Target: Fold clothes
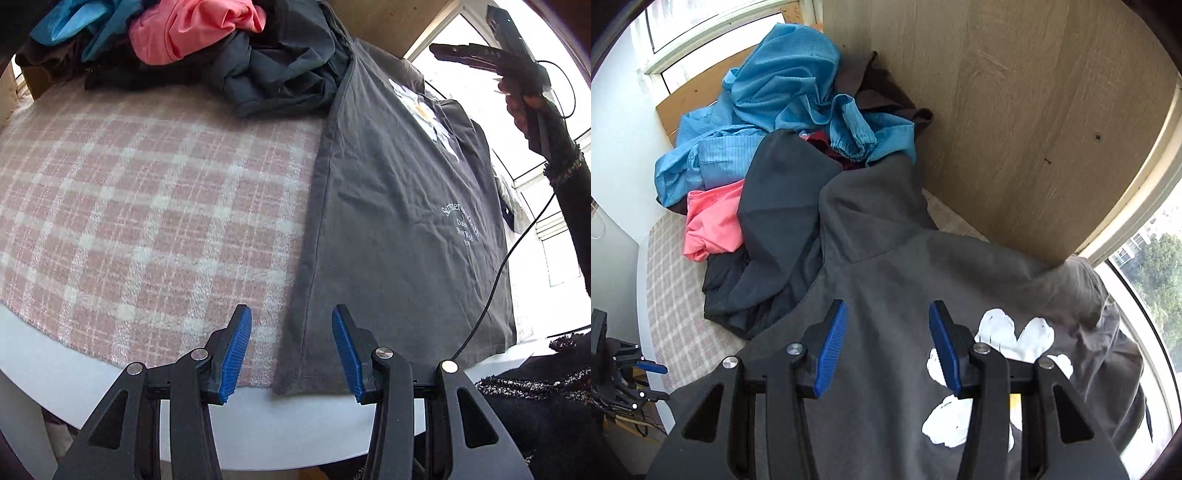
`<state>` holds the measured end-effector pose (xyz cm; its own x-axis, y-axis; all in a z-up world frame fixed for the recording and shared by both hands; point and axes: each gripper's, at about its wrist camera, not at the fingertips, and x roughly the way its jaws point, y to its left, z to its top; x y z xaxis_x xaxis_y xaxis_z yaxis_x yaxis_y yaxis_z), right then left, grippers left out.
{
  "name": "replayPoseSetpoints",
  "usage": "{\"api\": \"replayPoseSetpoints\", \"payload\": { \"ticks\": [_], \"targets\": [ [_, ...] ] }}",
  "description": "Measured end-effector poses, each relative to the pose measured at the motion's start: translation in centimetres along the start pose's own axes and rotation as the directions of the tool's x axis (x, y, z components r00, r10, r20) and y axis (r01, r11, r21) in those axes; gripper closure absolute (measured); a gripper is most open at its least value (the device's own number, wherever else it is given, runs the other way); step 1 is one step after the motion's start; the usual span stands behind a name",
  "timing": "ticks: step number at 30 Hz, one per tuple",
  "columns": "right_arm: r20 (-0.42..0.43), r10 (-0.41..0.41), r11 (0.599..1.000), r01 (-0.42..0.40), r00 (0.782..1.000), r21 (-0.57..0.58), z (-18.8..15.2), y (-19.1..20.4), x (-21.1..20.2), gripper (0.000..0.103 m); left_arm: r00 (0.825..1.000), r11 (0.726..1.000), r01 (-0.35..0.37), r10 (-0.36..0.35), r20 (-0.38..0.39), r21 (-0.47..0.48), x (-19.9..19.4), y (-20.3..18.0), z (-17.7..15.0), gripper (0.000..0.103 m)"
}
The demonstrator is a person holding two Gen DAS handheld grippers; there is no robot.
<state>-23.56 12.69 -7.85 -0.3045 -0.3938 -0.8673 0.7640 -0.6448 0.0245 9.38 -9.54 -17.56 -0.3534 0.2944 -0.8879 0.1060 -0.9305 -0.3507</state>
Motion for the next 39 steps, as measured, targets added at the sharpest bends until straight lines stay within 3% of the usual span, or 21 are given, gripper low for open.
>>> {"api": "replayPoseSetpoints", "payload": {
  "ticks": [2, 5, 10, 13, 16, 19, 21, 26, 28, 30, 32, 35, 36, 37, 39],
  "targets": [
    [-0.018, -0.042, 0.999, 0.042, 0.999, 0.011, 0.5, -0.9, 1.8, 0.058, 1.0, 0.998, -0.003, 0.001, 0.031, 0.064, -0.8, -1.0, 2.5, 0.06],
    [-0.053, -0.06, 0.995, 0.064, 0.997, 0.079, -0.7, -3.6, 4.1, 0.058, 0.997, 0.987, -0.019, 0.005, 0.082, 0.162, -1.2, -2.9, 9.1, 0.06],
    [-0.042, -0.036, 0.979, 0.044, 0.998, 0.197, -3.8, -9.1, 4.2, 0.058, 0.983, 0.932, -0.108, 0.048, 0.178, 0.347, -0.4, -6.5, 23.5, 0.056],
    [-0.017, -0.082, 0.97, 0.084, 0.996, 0.23, -5.5, -12.4, 2.7, 0.058, 0.979, 0.925, -0.102, 0.027, 0.203, 0.367, 0.9, -8.2, 31.7, 0.053],
    [-0.003, -0.138, 0.942, 0.132, 0.99, 0.308, -8.3, -16.9, 0.5, 0.058, 0.979, 0.912, -0.16, 0.097, 0.181, 0.377, 3.9, -9.1, 37.7, 0.051],
    [-0.036, -0.213, 0.903, 0.211, 0.976, 0.373, -11.4, -21.4, -1.1, 0.058, 0.983, 0.885, -0.175, 0.133, 0.125, 0.432, 7.0, -10.2, 40.0, 0.051],
    [-0.084, -0.259, 0.879, 0.271, 0.962, 0.393, -13.2, -23.9, -1.3, 0.058, 0.979, 0.842, -0.206, 0.171, 0.114, 0.499, 8.9, -11.4, 40.7, 0.051],
    [-0.142, -0.236, 0.851, 0.275, 0.961, 0.448, -16.7, -27.6, -0.8, 0.058, 0.955, 0.742, -0.273, 0.286, 0.08, 0.613, 13.6, -13.0, 41.8, 0.051],
    [-0.157, -0.222, 0.852, 0.27, 0.962, 0.448, -17.5, -28.1, -0.2, 0.058, 0.938, 0.692, -0.296, 0.339, 0.065, 0.658, 15.4, -13.2, 41.7, 0.051],
    [-0.161, -0.22, 0.862, 0.269, 0.962, 0.429, -17.8, -27.8, 0.2, 0.058, 0.91, 0.64, -0.335, 0.41, 0.061, 0.692, 17.2, -13.0, 41.4, 0.051],
    [-0.164, -0.225, 0.871, 0.274, 0.96, 0.407, -17.9, -27.5, 0.5, 0.058, 0.889, 0.615, -0.345, 0.455, 0.038, 0.709, 18.8, -12.4, 40.9, 0.051],
    [-0.183, -0.227, 0.88, 0.282, 0.957, 0.382, -17.9, -27.1, 1.1, 0.058, 0.887, 0.599, -0.329, 0.461, 0.022, 0.73, 19.9, -11.8, 40.1, 0.058],
    [-0.188, -0.229, 0.882, 0.285, 0.955, 0.374, -18.0, -27.1, 1.3, 0.058, 0.892, 0.617, -0.318, 0.451, 0.007, 0.72, 20.0, -11.6, 40.1, 0.064],
    [-0.193, -0.232, 0.884, 0.289, 0.953, 0.366, -18.1, -27.0, 1.5, 0.058, 0.897, 0.635, -0.307, 0.441, -0.007, 0.709, 20.0, -11.3, 40.1, 0.081],
    [-0.203, -0.235, 0.886, 0.295, 0.951, 0.358, -18.4, -26.9, 1.7, 0.058, 0.904, 0.645, -0.303, 0.427, -0.002, 0.702, 19.9, -11.0, 39.8, 0.084]
  ]
}}
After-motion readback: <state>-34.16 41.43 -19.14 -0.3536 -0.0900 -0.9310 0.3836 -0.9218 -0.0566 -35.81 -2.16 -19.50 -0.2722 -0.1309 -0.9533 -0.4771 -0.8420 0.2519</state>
